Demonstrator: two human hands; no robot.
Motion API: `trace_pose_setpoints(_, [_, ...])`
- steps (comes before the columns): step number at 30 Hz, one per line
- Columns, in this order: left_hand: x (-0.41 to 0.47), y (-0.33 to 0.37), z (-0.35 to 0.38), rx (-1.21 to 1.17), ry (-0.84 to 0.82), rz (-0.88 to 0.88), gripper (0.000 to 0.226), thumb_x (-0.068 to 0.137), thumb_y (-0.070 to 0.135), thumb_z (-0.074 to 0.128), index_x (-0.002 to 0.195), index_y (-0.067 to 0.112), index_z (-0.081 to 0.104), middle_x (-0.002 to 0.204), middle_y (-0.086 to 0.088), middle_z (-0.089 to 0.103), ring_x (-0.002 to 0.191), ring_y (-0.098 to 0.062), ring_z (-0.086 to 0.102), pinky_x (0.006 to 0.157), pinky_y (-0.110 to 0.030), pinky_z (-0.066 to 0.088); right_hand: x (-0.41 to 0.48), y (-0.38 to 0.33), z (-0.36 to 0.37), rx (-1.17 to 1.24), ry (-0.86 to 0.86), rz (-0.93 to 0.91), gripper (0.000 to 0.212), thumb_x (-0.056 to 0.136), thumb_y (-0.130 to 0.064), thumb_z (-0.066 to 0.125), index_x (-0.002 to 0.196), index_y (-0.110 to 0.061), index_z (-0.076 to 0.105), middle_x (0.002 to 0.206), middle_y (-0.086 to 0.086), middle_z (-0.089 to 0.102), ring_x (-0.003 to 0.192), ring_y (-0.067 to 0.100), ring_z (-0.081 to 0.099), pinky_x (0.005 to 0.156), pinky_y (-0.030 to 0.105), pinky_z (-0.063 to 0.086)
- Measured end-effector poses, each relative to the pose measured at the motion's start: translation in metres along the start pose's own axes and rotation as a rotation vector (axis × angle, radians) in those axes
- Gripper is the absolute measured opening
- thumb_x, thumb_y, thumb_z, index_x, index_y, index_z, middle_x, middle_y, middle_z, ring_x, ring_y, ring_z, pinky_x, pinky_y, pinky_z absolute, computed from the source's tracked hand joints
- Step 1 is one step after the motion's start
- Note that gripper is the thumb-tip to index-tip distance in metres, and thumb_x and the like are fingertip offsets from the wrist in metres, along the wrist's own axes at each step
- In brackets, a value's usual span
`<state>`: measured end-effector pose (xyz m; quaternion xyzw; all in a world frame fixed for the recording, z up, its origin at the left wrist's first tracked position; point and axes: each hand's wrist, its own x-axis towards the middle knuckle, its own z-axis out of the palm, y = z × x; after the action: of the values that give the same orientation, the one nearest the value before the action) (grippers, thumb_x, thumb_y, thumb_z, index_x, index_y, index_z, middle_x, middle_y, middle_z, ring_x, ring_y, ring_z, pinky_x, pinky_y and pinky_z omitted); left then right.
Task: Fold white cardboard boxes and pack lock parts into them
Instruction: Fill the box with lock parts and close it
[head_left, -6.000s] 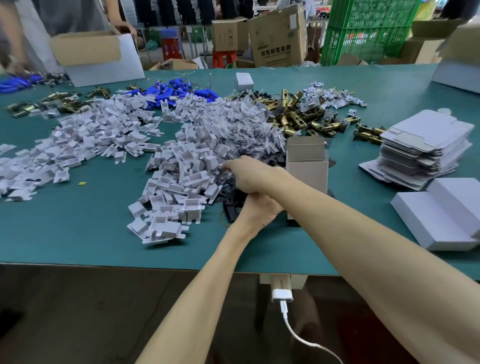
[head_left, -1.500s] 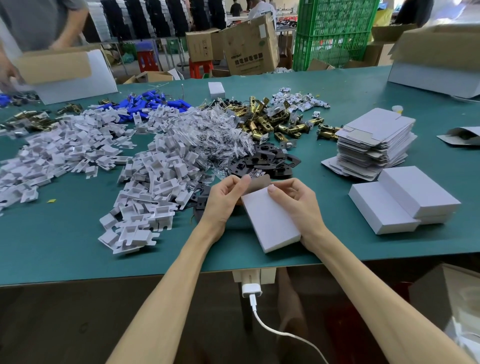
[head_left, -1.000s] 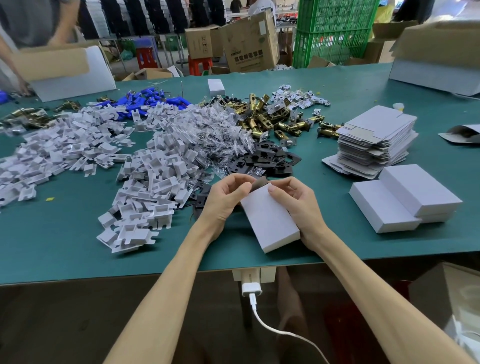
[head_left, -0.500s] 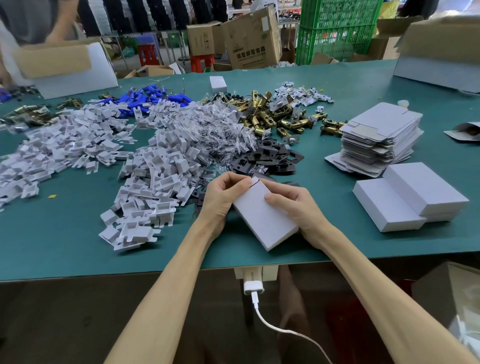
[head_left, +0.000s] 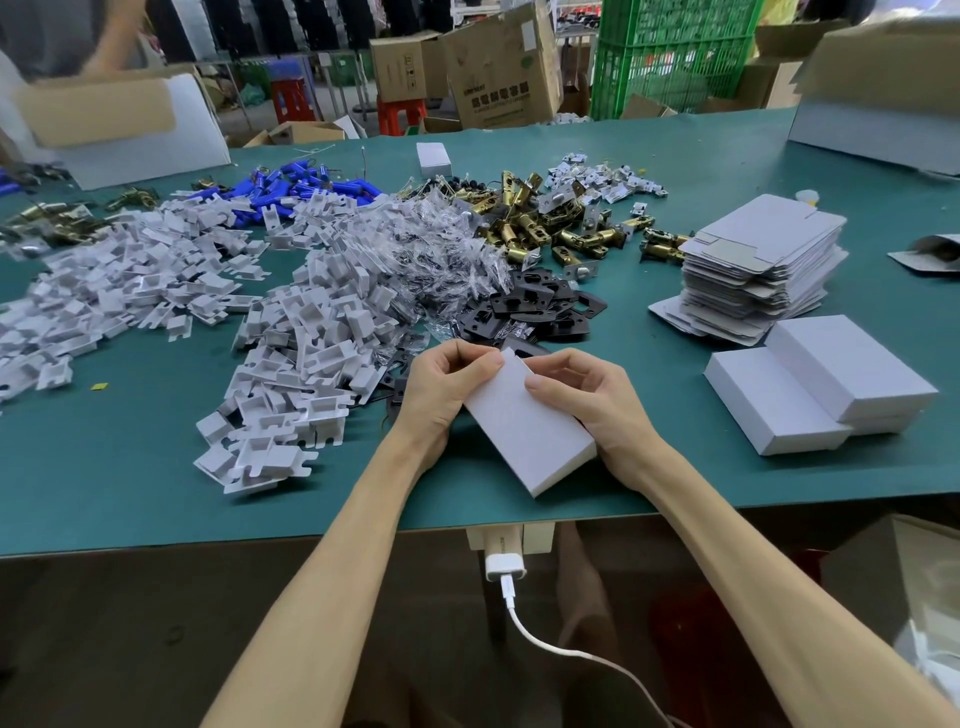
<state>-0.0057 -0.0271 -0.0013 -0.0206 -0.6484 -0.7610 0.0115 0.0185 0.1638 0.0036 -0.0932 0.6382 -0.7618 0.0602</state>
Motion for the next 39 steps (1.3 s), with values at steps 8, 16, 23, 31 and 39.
trace_pose_setpoints(8, [0.0001,0.0006,0.0007,-0.023,-0.009,-0.007,0.007,0.089,0.007,0.079,0.084,0.009,0.074,0.09,-0.015,0.071,0.086,-0.026,0.059,0.074,-0.034,0.046,0.0003,0.0027,0.0006,-0.037,0.056,-0.022,0.016,0.089,-0.013,0.078,0.103,-0.008,0.074,0.097,0.008,0.078,0.08,0.016,0.072,0.063,0.024,0.055])
trace_pose_setpoints(16, [-0.0002,0.0009,0.0016,0.024,-0.023,-0.02,0.022,0.077,0.025,0.077,0.089,0.008,0.071,0.089,-0.01,0.07,0.081,-0.02,0.06,0.07,-0.026,0.049,0.0013,0.0036,0.0028,-0.072,0.076,-0.01,0.02,0.088,-0.015,0.079,0.106,-0.009,0.075,0.1,0.006,0.079,0.084,0.017,0.073,0.067,0.025,0.056])
trace_pose_setpoints(23, [0.0001,0.0005,0.0003,0.027,-0.021,-0.027,0.024,0.078,0.025,0.076,0.091,0.006,0.07,0.092,-0.013,0.068,0.086,-0.025,0.058,0.072,-0.03,0.047,0.0013,0.004,0.0025,-0.078,0.077,-0.003,0.019,0.088,-0.016,0.079,0.106,-0.011,0.075,0.1,0.006,0.079,0.084,0.018,0.073,0.068,0.026,0.057])
trace_pose_setpoints(31, [0.0012,-0.0002,-0.0003,0.024,-0.025,-0.044,0.021,0.077,0.027,0.077,0.087,0.009,0.07,0.088,-0.01,0.069,0.081,-0.021,0.059,0.07,-0.029,0.048,0.0008,0.0029,0.0026,-0.077,0.093,0.003,0.016,0.089,-0.015,0.078,0.104,-0.011,0.075,0.097,0.006,0.079,0.081,0.016,0.072,0.066,0.024,0.055])
trace_pose_setpoints(39, [0.0021,-0.0003,-0.0015,-0.007,-0.028,-0.048,0.015,0.077,0.026,0.078,0.083,0.014,0.072,0.088,-0.011,0.069,0.081,-0.021,0.058,0.072,-0.031,0.046,0.0002,0.0024,0.0021,-0.075,0.083,0.0,0.014,0.089,-0.016,0.077,0.102,-0.012,0.075,0.097,0.006,0.078,0.08,0.016,0.07,0.067,0.027,0.055])
